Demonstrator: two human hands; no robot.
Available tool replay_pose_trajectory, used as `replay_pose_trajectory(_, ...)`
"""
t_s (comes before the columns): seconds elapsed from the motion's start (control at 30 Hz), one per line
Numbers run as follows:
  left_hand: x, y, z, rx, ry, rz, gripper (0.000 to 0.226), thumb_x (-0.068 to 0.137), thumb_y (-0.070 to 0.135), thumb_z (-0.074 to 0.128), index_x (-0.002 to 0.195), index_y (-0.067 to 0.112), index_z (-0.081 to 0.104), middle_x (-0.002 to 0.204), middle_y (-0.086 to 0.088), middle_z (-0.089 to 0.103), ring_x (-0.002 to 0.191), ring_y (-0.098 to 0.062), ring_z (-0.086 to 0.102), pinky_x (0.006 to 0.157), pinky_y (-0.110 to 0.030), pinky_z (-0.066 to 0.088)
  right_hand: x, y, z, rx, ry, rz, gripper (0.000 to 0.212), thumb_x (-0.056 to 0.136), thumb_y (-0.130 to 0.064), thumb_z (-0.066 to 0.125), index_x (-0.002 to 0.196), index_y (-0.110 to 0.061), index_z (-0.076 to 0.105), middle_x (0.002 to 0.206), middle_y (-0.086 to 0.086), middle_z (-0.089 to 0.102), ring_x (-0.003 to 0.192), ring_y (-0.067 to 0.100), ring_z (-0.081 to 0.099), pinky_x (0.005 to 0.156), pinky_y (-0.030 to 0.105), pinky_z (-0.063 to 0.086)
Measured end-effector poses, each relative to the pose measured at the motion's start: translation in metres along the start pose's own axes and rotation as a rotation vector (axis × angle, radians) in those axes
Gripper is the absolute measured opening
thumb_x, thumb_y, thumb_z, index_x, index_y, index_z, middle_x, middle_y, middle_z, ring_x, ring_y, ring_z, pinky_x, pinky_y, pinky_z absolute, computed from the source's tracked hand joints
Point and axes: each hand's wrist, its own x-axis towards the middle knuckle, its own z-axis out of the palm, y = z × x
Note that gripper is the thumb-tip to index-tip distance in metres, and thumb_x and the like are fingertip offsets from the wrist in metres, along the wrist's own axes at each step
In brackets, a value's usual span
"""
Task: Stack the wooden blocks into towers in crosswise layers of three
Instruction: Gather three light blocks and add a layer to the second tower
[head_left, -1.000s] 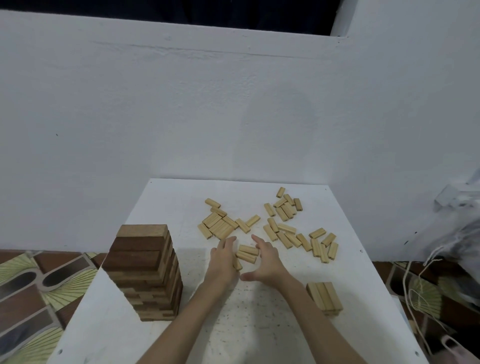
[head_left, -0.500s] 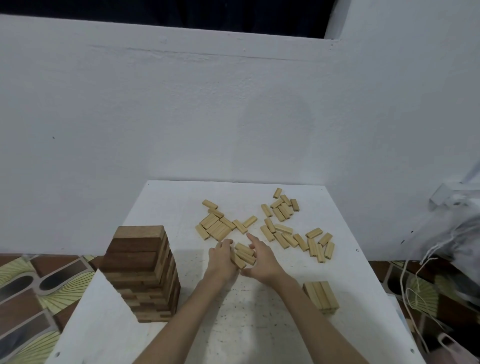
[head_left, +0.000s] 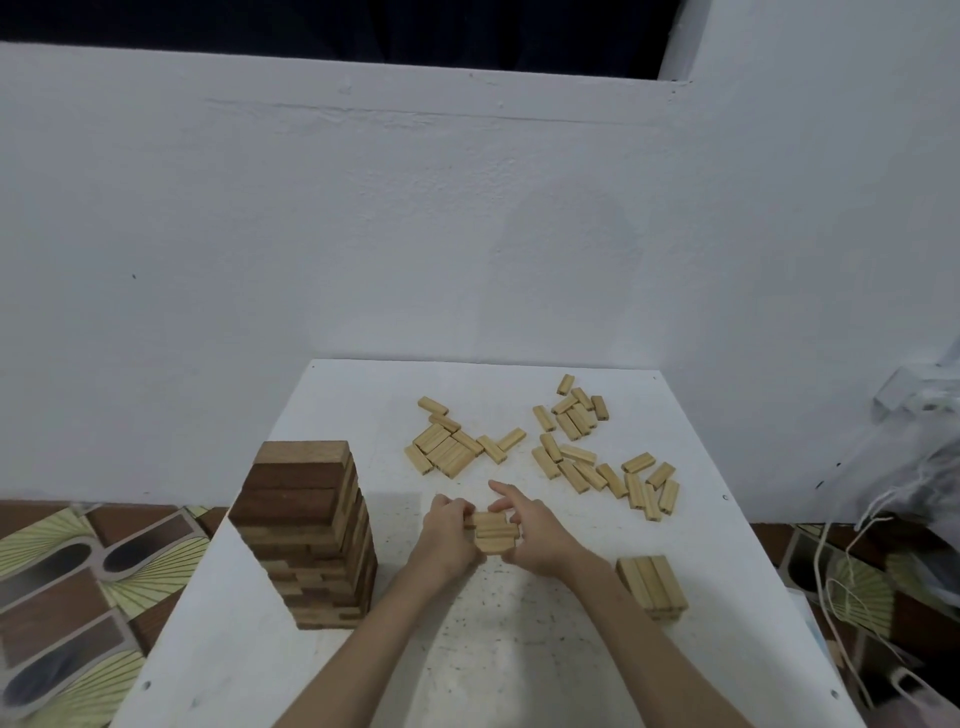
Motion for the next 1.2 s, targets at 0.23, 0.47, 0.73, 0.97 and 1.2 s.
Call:
replay_pose_trajectory(0.23, -0.013, -0.006, 0.003, -0.049, 0.015, 0.000, 0.064, 0.074, 0.009, 0.074, 0.131, 0.003, 0.044, 0.119, -0.003, 0.038, 0.099, -0.012, 0.042, 0.075, -0.010, 0.035, -0.010, 0.002, 0.007, 0.050, -0.006, -0.002, 0.085, 0.080, 0.004, 0.066, 0.149, -0.025, 0.026, 0.136, 0.003, 0.042, 0.103, 0.010, 0.045, 0.067, 0.016, 0.048)
replay_pose_trajectory(0.47, -0.020, -0.006, -0.003, -0.161, 0.022, -0.044, 0.075, 0.069, 0.006, 0.080, 0.133, 0.009, 0.041, 0.126, -0.006, 0.045, 0.109, -0.020, 0.049, 0.093, -0.029, 0.048, -0.016, 0.004, 0.006, 0.230, 0.283, 0.197, 0.066, 0.088, -0.003, 0.061, 0.144, -0.020, 0.031, 0.114, 0.004, 0.050, 0.098, 0.018, 0.053, 0.073, 0.022, 0.050)
replay_pose_trajectory(0.73, -0.020, -0.006, 0.003, -0.256, 0.025, -0.041, 0.065, 0.071, -0.002, 0.075, 0.127, 0.012, 0.046, 0.112, 0.000, 0.048, 0.097, -0.014, 0.048, 0.075, -0.018, 0.049, -0.016, 0.007, 0.017, 0.313, 0.428, 0.336, 0.051, 0.089, -0.003, 0.055, 0.136, -0.015, 0.042, 0.088, 0.001, 0.064, 0.090, 0.019, 0.063, 0.086, 0.037, 0.054)
replay_pose_trajectory(0.97, -0.016, -0.004, 0.005, -0.238, -0.001, -0.007, 0.070, 0.070, 0.001, 0.075, 0.131, 0.016, 0.044, 0.127, -0.002, 0.048, 0.106, -0.015, 0.050, 0.075, -0.020, 0.052, -0.018, 0.008, 0.009, 0.322, 0.386, 0.323, 0.056, 0.085, 0.004, 0.052, 0.136, -0.014, 0.043, 0.101, 0.003, 0.062, 0.097, 0.021, 0.060, 0.074, 0.028, 0.052)
replay_pose_trajectory(1.2, -0.014, 0.000, 0.010, -0.170, -0.046, 0.013, 0.068, 0.070, 0.010, 0.074, 0.129, 0.023, 0.043, 0.126, -0.003, 0.053, 0.114, -0.021, 0.047, 0.091, -0.035, 0.050, -0.018, 0.006, 0.004, 0.338, 0.286, 0.302, 0.060, 0.082, 0.003, 0.054, 0.138, -0.015, 0.040, 0.106, 0.004, 0.058, 0.102, 0.024, 0.060, 0.082, 0.035, 0.055)
